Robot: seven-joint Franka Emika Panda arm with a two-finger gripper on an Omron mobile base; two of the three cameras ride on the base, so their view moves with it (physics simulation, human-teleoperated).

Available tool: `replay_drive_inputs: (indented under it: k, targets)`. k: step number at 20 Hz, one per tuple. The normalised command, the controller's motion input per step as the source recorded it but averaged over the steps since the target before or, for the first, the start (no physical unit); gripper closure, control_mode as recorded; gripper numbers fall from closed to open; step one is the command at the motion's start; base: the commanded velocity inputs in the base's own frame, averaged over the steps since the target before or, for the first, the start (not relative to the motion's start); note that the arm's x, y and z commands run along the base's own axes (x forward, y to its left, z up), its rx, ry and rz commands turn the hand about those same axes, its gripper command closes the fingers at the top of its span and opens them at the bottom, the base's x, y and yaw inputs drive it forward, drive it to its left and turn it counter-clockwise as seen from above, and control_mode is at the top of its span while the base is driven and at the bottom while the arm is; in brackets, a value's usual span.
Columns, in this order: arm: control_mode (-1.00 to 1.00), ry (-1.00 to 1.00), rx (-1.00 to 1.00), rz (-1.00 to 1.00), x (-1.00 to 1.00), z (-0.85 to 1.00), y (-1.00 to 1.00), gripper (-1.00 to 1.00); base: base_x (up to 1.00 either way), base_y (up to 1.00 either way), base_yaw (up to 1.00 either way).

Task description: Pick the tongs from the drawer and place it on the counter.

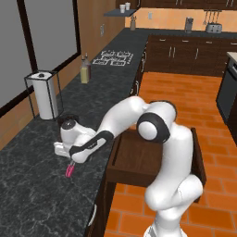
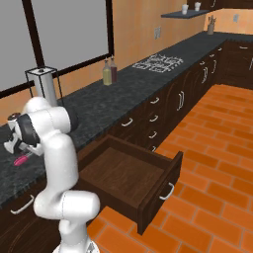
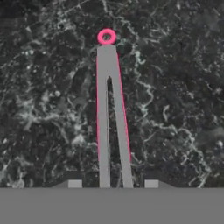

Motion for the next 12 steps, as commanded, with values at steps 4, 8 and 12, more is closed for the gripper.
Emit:
replay_drive_inputs:
  k: [4,8,12]
  targets:
    - [-1.0,0.0,-0.02,-0.01,-0.01,0.37,-0.02,-1.0,0.0,0.0,0.0]
    - [-1.0,0.0,0.0,0.0,-0.13,0.91,-0.24,-1.0,0.0,0.0,0.0]
    - [-1.0,0.0,0.0,0.0,-0.14,1.0,-0.44,-1.0,0.0,0.0,0.0]
